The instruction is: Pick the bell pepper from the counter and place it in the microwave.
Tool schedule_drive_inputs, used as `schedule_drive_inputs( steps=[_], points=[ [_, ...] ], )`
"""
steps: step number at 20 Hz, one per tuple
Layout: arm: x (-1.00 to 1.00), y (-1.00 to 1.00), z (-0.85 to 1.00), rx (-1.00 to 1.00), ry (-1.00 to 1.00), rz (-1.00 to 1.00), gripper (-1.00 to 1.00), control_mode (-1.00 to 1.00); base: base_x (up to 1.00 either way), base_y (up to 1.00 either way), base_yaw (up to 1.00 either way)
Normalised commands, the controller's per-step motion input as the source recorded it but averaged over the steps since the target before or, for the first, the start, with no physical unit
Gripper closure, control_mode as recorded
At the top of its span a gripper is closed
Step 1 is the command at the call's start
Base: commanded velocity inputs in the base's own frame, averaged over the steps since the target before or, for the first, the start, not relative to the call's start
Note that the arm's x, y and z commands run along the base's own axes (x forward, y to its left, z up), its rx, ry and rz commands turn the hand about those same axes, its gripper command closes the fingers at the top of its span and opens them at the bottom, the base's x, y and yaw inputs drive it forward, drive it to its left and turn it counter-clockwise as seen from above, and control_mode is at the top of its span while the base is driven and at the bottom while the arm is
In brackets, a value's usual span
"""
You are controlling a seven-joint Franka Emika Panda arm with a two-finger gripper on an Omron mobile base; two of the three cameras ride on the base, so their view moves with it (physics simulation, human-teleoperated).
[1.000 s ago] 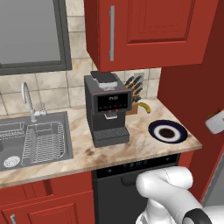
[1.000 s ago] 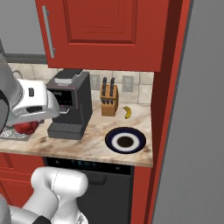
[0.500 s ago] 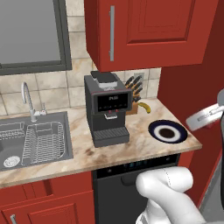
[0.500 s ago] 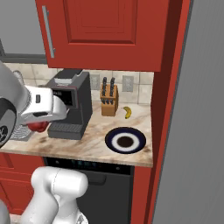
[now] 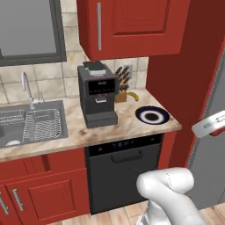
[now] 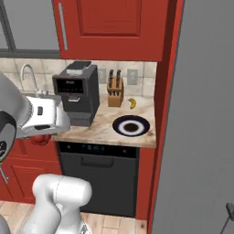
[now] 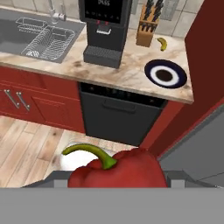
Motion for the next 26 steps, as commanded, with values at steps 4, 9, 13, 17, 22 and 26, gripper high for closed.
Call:
schedule_drive_inputs(
  steps=[4,9,13,17,22,26],
  points=[
    [0.0,0.0,0.0,0.0,0.0,0.0,1.0,1.0,-1.0,-0.56,-0.29],
    [0.0,0.0,0.0,0.0,0.0,0.0,1.0,1.0,-0.78,-0.66,-0.52],
    [0.0,0.0,0.0,0.0,0.0,0.0,1.0,1.0,-0.37,-0.39,-0.69],
    [0.0,0.0,0.0,0.0,0.0,0.0,1.0,1.0,-0.08,-0.3,-0.8],
    [0.0,0.0,0.0,0.0,0.0,0.0,1.0,1.0,0.0,-0.73,-0.74],
    [0.0,0.0,0.0,0.0,0.0,0.0,1.0,1.0,0.21,-0.96,-0.61]
  ],
)
